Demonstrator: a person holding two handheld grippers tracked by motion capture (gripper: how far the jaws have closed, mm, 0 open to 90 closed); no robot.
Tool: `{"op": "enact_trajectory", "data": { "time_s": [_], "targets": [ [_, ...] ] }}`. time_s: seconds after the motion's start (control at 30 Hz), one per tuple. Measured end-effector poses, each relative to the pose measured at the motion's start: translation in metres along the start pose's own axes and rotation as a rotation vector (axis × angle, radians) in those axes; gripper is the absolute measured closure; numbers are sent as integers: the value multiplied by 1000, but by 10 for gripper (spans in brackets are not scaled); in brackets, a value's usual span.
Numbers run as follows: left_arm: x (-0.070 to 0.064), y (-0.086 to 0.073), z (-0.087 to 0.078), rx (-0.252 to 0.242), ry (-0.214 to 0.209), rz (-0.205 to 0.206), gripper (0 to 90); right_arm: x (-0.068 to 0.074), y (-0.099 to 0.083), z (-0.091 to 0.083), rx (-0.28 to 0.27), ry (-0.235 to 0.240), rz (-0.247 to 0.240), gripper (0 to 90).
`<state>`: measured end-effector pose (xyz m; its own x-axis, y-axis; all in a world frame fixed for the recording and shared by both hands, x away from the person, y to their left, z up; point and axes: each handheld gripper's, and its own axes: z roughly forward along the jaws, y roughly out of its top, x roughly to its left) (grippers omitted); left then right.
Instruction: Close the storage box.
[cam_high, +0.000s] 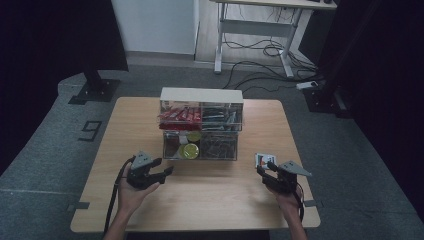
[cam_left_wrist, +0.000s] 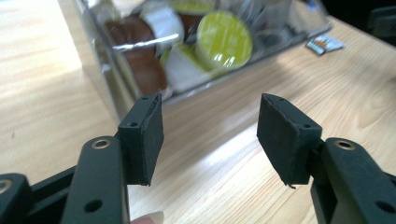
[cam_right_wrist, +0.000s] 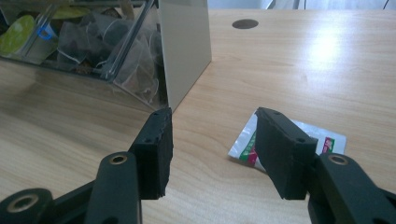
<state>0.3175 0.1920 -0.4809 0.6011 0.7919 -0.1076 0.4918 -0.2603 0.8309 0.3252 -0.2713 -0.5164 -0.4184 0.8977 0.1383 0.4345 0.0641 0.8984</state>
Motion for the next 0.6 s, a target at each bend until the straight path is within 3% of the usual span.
{"op": "enact_trajectory", "data": {
  "time_s": [0.2,0.27,0.6],
  "targets": [
    [3,-16,10,62,30,14,405,0,-8,-1,22,10,3,455],
    [2,-17,10,66,42,25,404,1,-10,-1,30,10,-3,453],
    [2,-22,9,53,45,7,403,2,-11,-2,26,6,-8,440]
  ]
}}
